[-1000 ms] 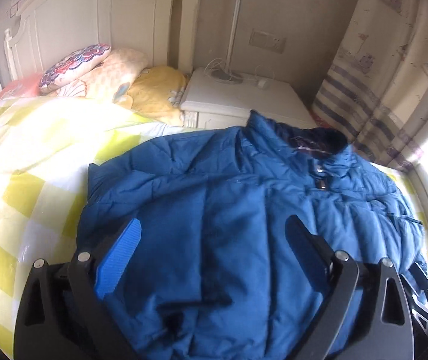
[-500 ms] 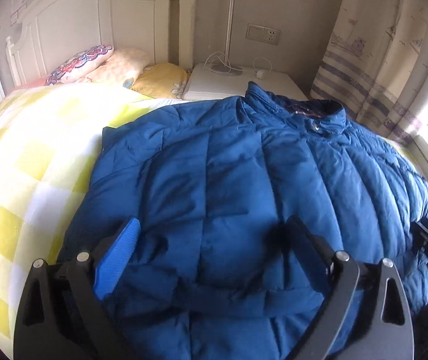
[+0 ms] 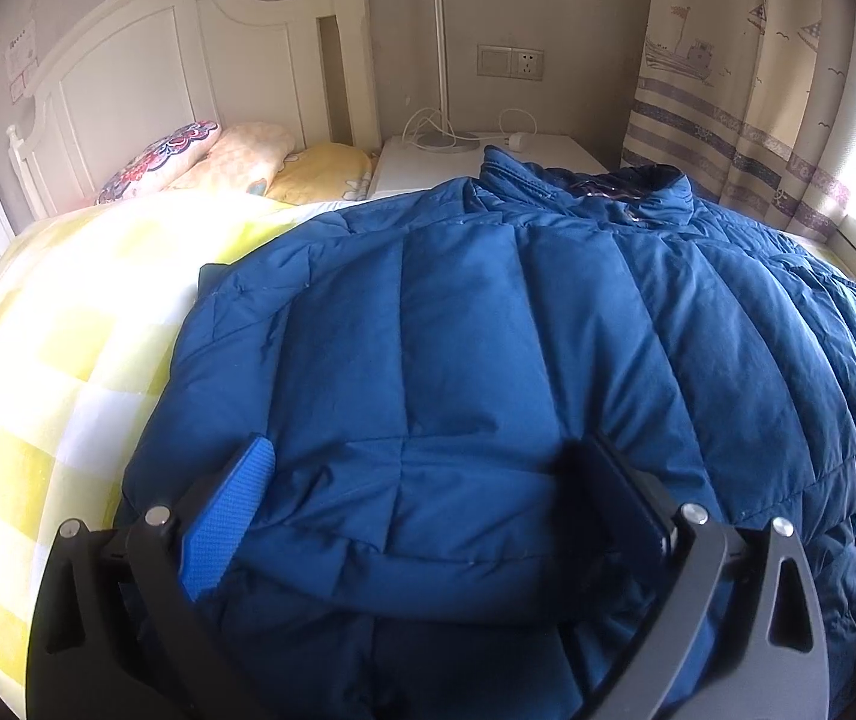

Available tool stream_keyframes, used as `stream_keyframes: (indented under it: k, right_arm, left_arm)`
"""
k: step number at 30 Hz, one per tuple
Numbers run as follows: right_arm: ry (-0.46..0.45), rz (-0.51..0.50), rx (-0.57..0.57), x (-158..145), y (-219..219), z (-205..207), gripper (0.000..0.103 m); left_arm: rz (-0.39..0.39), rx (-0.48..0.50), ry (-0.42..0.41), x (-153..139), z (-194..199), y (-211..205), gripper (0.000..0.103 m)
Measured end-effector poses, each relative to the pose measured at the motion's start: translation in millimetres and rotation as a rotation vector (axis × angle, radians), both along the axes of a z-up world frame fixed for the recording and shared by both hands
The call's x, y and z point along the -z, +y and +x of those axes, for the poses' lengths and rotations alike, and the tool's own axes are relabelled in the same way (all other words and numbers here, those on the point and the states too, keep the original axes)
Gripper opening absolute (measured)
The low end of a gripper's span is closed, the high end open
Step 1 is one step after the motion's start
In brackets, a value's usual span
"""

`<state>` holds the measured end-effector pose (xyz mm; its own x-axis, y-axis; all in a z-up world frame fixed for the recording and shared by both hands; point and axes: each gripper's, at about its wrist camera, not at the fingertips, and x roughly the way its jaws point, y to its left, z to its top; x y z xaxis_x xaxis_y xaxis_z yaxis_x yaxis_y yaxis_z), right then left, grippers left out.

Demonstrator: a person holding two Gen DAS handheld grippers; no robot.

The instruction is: Fold large clothes

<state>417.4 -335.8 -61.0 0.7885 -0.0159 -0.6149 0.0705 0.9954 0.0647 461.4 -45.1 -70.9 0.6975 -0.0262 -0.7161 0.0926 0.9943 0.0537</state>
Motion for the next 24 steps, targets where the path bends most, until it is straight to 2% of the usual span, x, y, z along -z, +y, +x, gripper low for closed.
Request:
stream_keyframes:
  k: [1, 2, 3, 5, 10, 12, 14, 17, 18, 22, 24]
  right_arm:
    - [0.008, -0.03, -0.002, 3.4, 1.8, 6.5, 0.085]
    - [0.059, -0.069, -0.006, 13.8, 4.6, 16.9, 0.086]
    - [0.129, -0.048, -0.024, 24.8, 3.8, 28.0, 0.087]
    - [0.152, -0.024, -0.028, 23.8, 0.0, 31.7, 0.087]
    - [0.131, 0.012, -0.008, 12.2, -2.1, 8.3, 0.084]
    - [0.042, 0.042, -0.022, -5.3, 2.0, -19.4, 0.085]
    - [0.011, -0.01, -0.051, -12.0, 11.4, -37.4, 0.088]
    - [0.146, -0.083, -0.121, 15.9, 22.8, -34.0, 0.091]
    - [0.165, -0.11, -0.131, 26.6, 25.1, -33.6, 0.092]
    - [0.16, -0.121, -0.118, 24.4, 27.8, -36.5, 0.092]
    - [0.154, -0.096, -0.106, 18.4, 28.2, -46.8, 0.092]
  left_arm:
    - [-0.002, 0.0, 0.0, 0.0, -0.1, 0.0, 0.1]
    - [-0.003, 0.0, 0.0, 0.5, -0.1, 0.5, 0.1]
    - [-0.005, 0.0, -0.002, 0.5, -0.1, 1.2, 0.1]
    - [-0.01, 0.0, -0.002, 0.4, 0.2, 2.6, 0.1]
    - [-0.02, 0.001, -0.004, 0.3, 0.4, 4.6, 0.1]
    - [-0.021, 0.0, -0.005, 0.0, 0.4, 3.9, 0.1]
    - [-0.021, 0.0, -0.005, 0.1, 0.4, 4.2, 0.1]
    - [-0.024, 0.001, -0.006, 0.0, 0.4, 4.3, 0.1]
    - [-0.025, 0.001, -0.007, 0.0, -0.4, 4.5, 0.1]
    - [-0.027, 0.003, -0.007, 0.9, -0.8, 4.8, 0.1]
    - [-0.048, 0.012, -0.01, -0.3, -1.6, 7.6, 0.1]
